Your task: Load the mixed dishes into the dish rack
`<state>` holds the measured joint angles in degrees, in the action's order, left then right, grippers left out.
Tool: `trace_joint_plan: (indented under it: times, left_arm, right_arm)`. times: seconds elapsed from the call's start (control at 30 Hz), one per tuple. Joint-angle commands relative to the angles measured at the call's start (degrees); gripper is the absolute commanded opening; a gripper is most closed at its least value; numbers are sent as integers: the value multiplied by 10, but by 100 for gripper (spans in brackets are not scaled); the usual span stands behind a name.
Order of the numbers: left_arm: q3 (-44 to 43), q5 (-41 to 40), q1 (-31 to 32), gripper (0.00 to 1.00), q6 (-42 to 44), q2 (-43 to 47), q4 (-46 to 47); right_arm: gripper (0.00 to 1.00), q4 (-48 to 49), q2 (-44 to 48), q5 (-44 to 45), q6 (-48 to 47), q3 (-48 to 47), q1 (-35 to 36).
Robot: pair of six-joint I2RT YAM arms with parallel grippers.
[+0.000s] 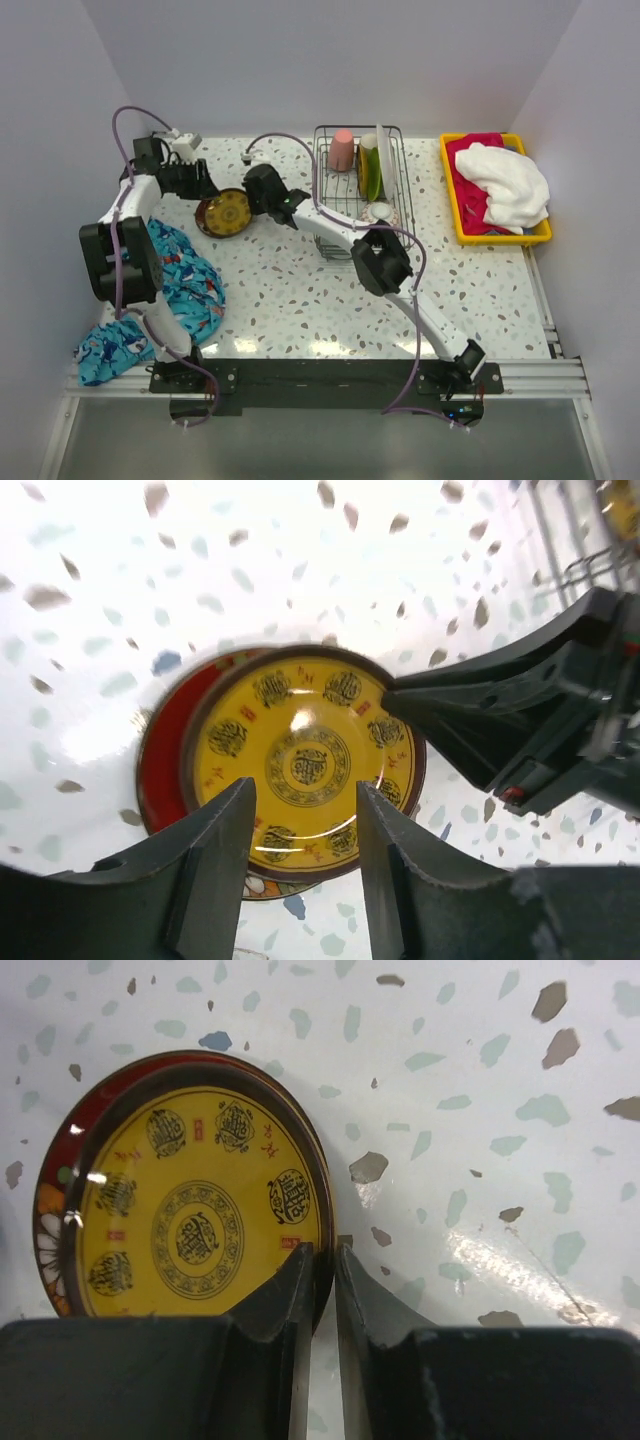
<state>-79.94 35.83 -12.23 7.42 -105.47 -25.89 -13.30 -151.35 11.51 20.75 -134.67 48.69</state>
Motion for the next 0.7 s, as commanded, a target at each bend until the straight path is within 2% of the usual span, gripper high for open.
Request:
trace_joint_plan:
  times: [0.0,0.2,0.33,0.4,0.6,0.67]
  left_arm:
    - [-14,10,0,50,-23,73,44]
    - [22,-3,-13,53,9,101,37]
    - [33,53,-28,54,65,113,34]
    - [34,117,-36,55,138,115,17]
    - [37,157,-39,58,304,95,-35]
    - [29,190,-38,59,365,65,-78]
  right_arm:
    - [0,-1,79,24,-39,10,-2]
    - [0,1,125,-16,-47,31,-3]
    - [0,43,184,-73,-77,106,-3]
    - [0,63,203,-105,-100,133,-3]
    - [0,78,243,-169,-142,191,-6]
    - [0,85,254,-174,-151,209,-6]
